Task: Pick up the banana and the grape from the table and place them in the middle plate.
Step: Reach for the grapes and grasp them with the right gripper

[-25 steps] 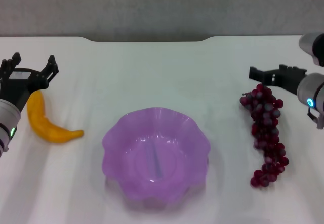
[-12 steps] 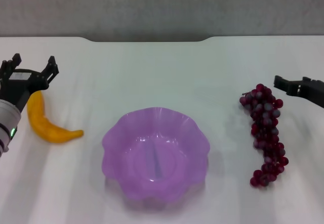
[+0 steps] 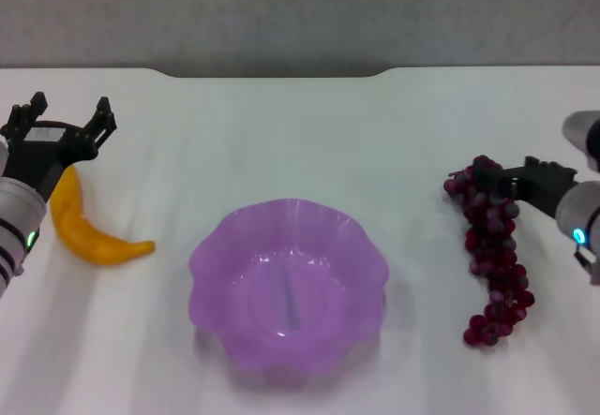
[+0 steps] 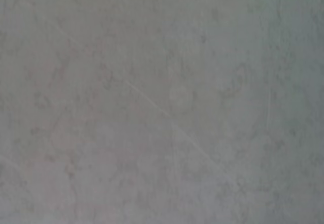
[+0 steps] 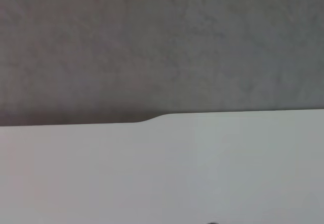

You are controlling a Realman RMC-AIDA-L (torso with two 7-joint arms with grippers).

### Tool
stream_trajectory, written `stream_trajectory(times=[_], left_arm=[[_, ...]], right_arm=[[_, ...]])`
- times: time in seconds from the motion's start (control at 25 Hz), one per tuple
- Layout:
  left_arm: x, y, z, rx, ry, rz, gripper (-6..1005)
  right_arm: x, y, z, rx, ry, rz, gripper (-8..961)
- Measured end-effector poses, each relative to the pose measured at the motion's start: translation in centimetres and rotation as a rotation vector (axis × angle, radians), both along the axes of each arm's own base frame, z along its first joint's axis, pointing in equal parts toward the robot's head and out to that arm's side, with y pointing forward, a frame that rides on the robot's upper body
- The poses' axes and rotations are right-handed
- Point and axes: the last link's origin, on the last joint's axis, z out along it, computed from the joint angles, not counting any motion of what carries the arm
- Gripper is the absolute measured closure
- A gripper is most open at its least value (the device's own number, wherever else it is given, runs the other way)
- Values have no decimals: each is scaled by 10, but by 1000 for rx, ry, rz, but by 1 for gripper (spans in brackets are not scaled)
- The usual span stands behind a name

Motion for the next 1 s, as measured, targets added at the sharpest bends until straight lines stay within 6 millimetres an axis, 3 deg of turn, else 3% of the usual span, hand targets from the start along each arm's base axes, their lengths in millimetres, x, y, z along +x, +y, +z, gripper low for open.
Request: stream_trajectory(times=[0.44,1.0], left_arm=[[-4,-3,1,3,-2,11,109],[-4,-3,2,5,-4,11,109]], right_arm=[[10,-21,-12,-21,56,-43,123],[23,-23,-16,-48,48,-93,122]])
